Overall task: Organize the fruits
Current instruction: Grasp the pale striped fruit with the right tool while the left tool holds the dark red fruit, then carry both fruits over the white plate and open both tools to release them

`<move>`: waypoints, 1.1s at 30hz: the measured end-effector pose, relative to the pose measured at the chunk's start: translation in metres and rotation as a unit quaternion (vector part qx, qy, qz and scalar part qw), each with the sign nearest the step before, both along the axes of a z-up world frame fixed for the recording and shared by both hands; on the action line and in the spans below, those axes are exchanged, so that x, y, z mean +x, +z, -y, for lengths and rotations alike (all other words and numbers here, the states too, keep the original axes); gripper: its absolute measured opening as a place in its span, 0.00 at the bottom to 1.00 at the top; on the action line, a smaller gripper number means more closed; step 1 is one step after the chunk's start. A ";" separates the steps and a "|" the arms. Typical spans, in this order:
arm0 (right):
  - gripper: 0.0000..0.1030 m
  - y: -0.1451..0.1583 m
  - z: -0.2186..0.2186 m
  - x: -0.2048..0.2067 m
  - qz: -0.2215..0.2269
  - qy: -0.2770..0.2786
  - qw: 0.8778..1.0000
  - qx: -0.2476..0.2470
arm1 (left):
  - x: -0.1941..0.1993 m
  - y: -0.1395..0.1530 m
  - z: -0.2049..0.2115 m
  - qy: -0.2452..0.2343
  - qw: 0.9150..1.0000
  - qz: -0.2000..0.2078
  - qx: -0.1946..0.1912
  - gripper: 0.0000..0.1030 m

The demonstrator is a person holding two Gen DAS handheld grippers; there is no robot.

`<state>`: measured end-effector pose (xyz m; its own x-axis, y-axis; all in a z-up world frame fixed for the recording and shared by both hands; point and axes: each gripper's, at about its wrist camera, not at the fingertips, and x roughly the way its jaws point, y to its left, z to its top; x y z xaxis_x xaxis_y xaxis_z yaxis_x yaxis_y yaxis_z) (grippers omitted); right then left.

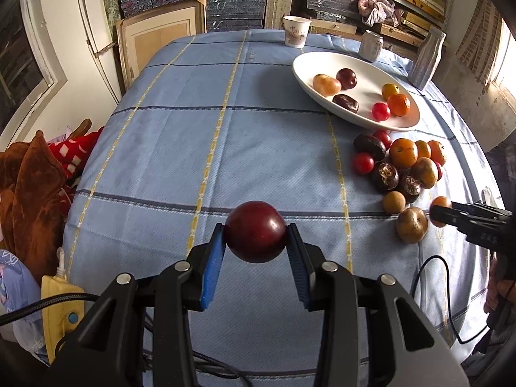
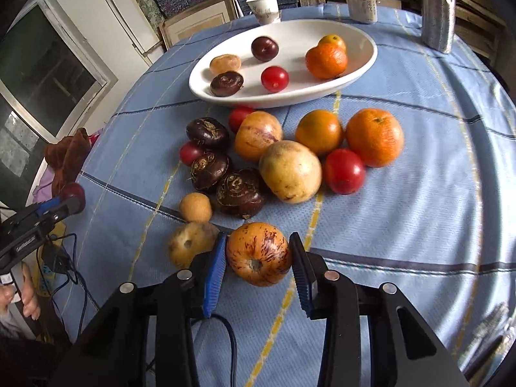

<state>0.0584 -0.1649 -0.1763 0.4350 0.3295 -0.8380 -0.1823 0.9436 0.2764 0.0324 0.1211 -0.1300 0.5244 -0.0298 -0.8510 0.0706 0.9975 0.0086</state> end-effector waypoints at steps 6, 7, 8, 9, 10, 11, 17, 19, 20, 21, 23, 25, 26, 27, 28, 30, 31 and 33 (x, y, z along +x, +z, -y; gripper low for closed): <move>0.38 0.029 0.028 -0.012 0.024 -0.027 0.999 0.000 | 0.015 0.004 0.024 -0.026 1.000 0.007 0.002 0.37; 0.38 0.032 0.032 -0.013 0.027 -0.031 0.999 0.000 | 0.020 0.006 0.029 -0.032 0.999 0.009 0.001 0.37; 0.38 0.037 0.037 -0.015 0.033 -0.036 0.999 0.000 | 0.023 0.007 0.034 -0.037 0.999 0.010 0.000 0.37; 0.38 0.041 0.041 -0.015 0.037 -0.041 0.998 0.000 | 0.029 0.009 0.039 -0.043 0.999 0.013 -0.001 0.37; 0.38 0.045 0.043 -0.015 0.039 -0.045 0.998 0.001 | 0.033 0.012 0.045 -0.049 0.999 0.016 0.000 0.37; 0.38 0.050 0.047 -0.014 0.043 -0.049 0.998 0.002 | 0.036 0.013 0.049 -0.052 0.998 0.018 0.000 0.37; 0.38 0.072 0.059 0.001 0.070 -0.060 0.996 0.006 | 0.068 0.028 0.079 -0.081 0.996 0.036 0.001 0.37; 0.38 0.076 0.060 0.009 0.076 -0.060 0.995 0.007 | 0.079 0.033 0.088 -0.089 0.995 0.042 0.001 0.37; 0.38 0.078 0.060 0.014 0.079 -0.060 0.995 0.007 | 0.084 0.034 0.092 -0.092 0.995 0.044 0.001 0.37; 0.38 0.079 0.060 0.019 0.081 -0.059 0.995 0.009 | 0.089 0.036 0.096 -0.094 0.994 0.046 0.001 0.37; 0.38 0.081 0.055 0.031 0.085 -0.056 0.995 0.012 | 0.101 0.037 0.103 -0.099 0.994 0.048 0.000 0.37; 0.38 0.082 0.050 0.044 0.088 -0.050 0.995 0.015 | 0.113 0.037 0.109 -0.102 0.994 0.048 -0.001 0.37; 0.38 0.083 0.047 0.050 0.089 -0.046 0.995 0.016 | 0.118 0.037 0.110 -0.103 0.994 0.048 -0.001 0.37; 0.38 0.083 0.043 0.057 0.091 -0.040 0.995 0.016 | 0.124 0.036 0.112 -0.103 0.994 0.047 -0.002 0.37; 0.38 0.083 0.041 0.063 0.092 -0.037 0.995 0.016 | 0.132 0.034 0.115 -0.104 0.993 0.046 -0.002 0.37; 0.38 0.083 0.036 0.074 0.092 -0.033 0.995 0.018 | 0.145 0.032 0.118 -0.104 0.994 0.045 -0.002 0.37; 0.38 0.082 0.034 0.082 0.092 -0.031 0.995 0.020 | 0.151 0.030 0.118 -0.104 0.994 0.043 -0.002 0.37; 0.38 0.080 0.030 0.094 0.091 -0.028 0.995 0.021 | 0.164 0.027 0.120 -0.103 0.994 0.041 -0.003 0.37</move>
<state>0.1523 -0.1952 -0.0963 0.5972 0.3328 -0.7298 -0.1796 0.9422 0.2827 0.1964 0.0015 -0.1030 0.5750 -0.1477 -0.8047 0.2718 0.9622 0.0176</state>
